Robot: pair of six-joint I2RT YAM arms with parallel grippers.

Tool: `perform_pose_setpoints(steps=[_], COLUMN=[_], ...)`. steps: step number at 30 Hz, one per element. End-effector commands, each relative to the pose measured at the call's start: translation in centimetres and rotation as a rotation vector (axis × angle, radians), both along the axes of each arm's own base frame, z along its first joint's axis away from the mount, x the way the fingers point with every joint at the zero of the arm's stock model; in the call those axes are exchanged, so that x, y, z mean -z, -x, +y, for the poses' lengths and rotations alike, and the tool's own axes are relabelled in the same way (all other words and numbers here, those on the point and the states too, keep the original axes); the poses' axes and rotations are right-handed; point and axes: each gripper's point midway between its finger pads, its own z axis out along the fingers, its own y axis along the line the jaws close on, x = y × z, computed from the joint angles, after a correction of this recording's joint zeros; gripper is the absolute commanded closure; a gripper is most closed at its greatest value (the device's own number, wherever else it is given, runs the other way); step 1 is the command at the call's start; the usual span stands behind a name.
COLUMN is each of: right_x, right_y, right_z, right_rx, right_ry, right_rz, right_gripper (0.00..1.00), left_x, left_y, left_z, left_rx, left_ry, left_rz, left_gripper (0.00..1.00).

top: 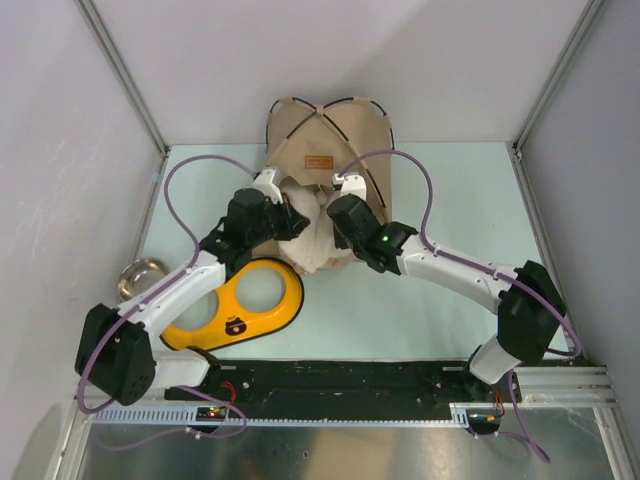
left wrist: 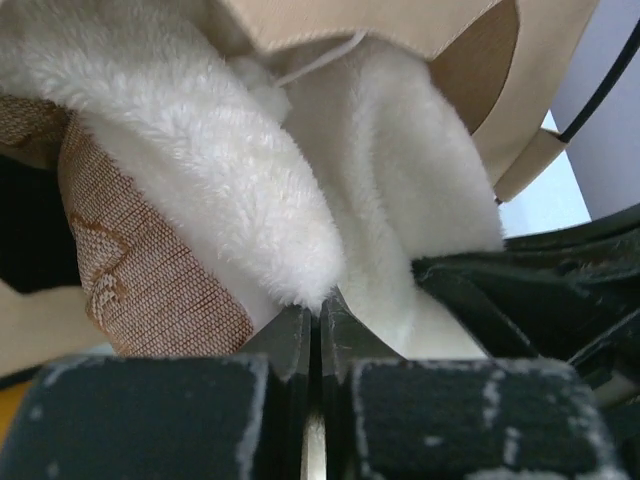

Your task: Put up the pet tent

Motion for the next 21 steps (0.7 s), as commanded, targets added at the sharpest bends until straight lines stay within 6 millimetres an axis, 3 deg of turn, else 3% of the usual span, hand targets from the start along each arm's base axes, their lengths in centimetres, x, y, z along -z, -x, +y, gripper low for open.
perform_pose_setpoints(steps=[1,7,12,17,21], right_x=[-6.1,-8.3,-9.4,-8.4,-6.3], right_y=[-0.8,-2.2,-4.5,-6.4,-7.4], right_z=[3.8,3.3,3.4,3.5,3.1], right_rx=[-0.053,-0.022,-0.027,-0.048,-0.039], right_ry=[-0.117,-0.107,-0.109,-0.068,-0.036], right_rz=[-0.189,-0.305,-0.389,-0.434,-0.421], right_gripper=[1.00,1.00,1.00,1.00,1.00], left_x=[-6.7,-7.9,-7.0,-4.5,-3.1], left_y=[-1.9,-4.1,-5.5,-6.5,-7.8], left_z=[-3.1,-2.8,-2.3,-2.0,-1.3], left_rx=[0.104,0.074,0.022,-0.041,-0.120], left_ry=[0.008,-0.092,-0.149,-0.196,-0.221], left_rz=[-0.250,-0.346,-0.357,-0.344,-0.371], left_gripper=[1.00,1.00,1.00,1.00,1.00])
